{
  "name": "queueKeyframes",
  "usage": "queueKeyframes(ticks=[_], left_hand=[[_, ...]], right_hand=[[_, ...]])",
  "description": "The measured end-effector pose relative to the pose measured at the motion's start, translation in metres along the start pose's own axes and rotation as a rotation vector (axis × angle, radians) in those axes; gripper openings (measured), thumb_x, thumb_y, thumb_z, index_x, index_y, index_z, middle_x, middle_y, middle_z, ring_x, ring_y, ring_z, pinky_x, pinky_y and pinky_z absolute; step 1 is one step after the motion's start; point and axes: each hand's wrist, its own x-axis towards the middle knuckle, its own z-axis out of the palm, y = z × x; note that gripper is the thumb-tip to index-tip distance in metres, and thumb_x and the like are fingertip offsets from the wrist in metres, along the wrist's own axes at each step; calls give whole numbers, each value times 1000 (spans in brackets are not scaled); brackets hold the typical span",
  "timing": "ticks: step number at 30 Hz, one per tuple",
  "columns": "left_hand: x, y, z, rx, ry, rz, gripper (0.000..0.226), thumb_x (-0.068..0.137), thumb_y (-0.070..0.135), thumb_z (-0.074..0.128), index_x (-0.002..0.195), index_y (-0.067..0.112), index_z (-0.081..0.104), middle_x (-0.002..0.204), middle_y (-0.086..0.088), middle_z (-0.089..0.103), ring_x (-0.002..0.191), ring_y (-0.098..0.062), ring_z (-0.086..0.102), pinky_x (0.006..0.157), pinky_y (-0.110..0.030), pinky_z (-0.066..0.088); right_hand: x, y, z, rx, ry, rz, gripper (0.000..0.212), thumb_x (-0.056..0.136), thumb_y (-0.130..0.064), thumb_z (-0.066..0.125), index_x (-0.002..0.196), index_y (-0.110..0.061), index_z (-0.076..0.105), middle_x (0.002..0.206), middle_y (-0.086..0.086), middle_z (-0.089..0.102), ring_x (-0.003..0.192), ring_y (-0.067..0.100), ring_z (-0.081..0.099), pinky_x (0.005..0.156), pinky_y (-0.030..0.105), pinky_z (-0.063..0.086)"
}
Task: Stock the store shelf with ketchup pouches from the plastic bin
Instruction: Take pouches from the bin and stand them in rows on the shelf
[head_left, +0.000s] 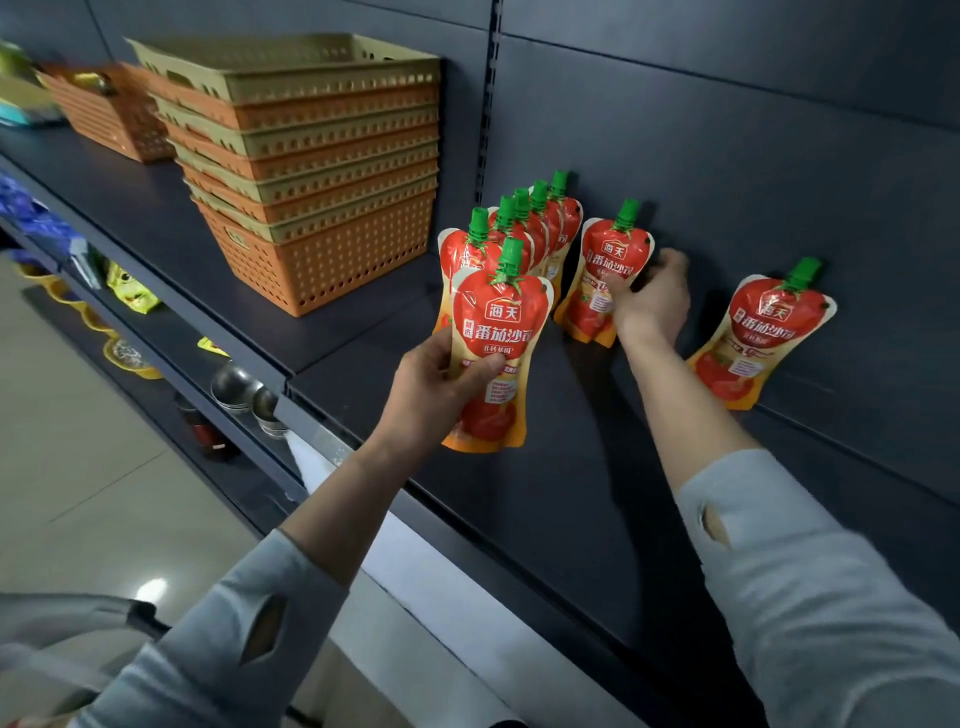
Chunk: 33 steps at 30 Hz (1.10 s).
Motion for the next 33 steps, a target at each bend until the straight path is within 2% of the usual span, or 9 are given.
queueKeyframes(ticks=[3, 5, 8, 10, 14, 18, 22, 26, 33], left_hand=[[0, -1, 7, -15, -26, -16, 28, 86, 24, 69, 113, 15, 65, 104, 6, 72, 91, -6, 71, 69, -15, 55], [1, -2, 15, -21, -54, -22, 26, 87, 24, 69, 111, 18, 65, 103, 7, 72, 91, -6, 71, 70, -16, 55], [4, -2, 29, -30, -96, -18, 22, 88, 22, 67, 110, 18, 64, 102, 7, 72, 90, -6, 71, 70, -16, 55], [7, -2, 38, -10, -123, 0, 25, 89, 22, 67, 113, 15, 64, 103, 4, 73, 91, -7, 71, 73, -19, 57], [15, -14, 54, -43, -139, 21, 42, 86, 19, 71, 125, 13, 56, 115, 1, 69, 104, -9, 67, 85, -25, 55], [26, -36, 67, 289, -53, 114, 58, 84, 25, 72, 137, 20, 48, 133, 4, 56, 122, -8, 52, 101, -27, 45], [39, -51, 84, 506, -145, 182, 60, 91, 23, 64, 145, 16, 38, 145, -2, 45, 137, -16, 39, 110, -33, 36], [60, -60, 97, 606, -197, 126, 69, 94, 25, 58, 152, 13, 23, 156, -3, 29, 146, -18, 22, 116, -34, 27], [84, -63, 110, 651, -202, 58, 74, 96, 25, 56, 154, 12, 12, 160, -4, 18, 149, -18, 12, 116, -30, 20]], right_hand=[[-37, -14, -28, 165, -65, -202, 28, 92, -34, 67, 113, -16, 66, 106, -6, 67, 99, 11, 64, 89, 31, 52], [-63, -26, -48, 301, -390, -181, 31, 94, -47, 62, 102, -19, 73, 94, -12, 73, 93, 6, 68, 77, 23, 54], [-78, -29, -65, 297, -701, -208, 16, 91, -36, 70, 96, -22, 73, 91, -13, 75, 85, 3, 71, 57, 20, 52], [-74, -25, -71, 306, -688, -208, 7, 90, -27, 73, 92, -20, 73, 87, -10, 77, 78, 6, 72, 53, 21, 51], [-55, -12, -78, 309, -556, -175, 16, 90, -23, 74, 91, -7, 74, 85, 3, 77, 71, 12, 71, 58, 25, 56], [-24, -1, -75, 244, -416, -169, 18, 93, -23, 70, 88, -6, 72, 89, 5, 77, 81, 12, 74, 64, 28, 59], [-1, 9, -58, 160, -344, -189, 19, 95, -29, 67, 87, -13, 72, 90, 1, 77, 82, 15, 75, 75, 43, 63], [12, 12, -39, 140, -274, -183, 24, 95, -32, 65, 87, -11, 71, 88, 2, 76, 78, 16, 74, 73, 46, 63], [24, 9, -21, 79, -232, -226, 19, 97, -35, 63, 94, -18, 70, 95, -2, 75, 85, 16, 73, 76, 44, 63]])
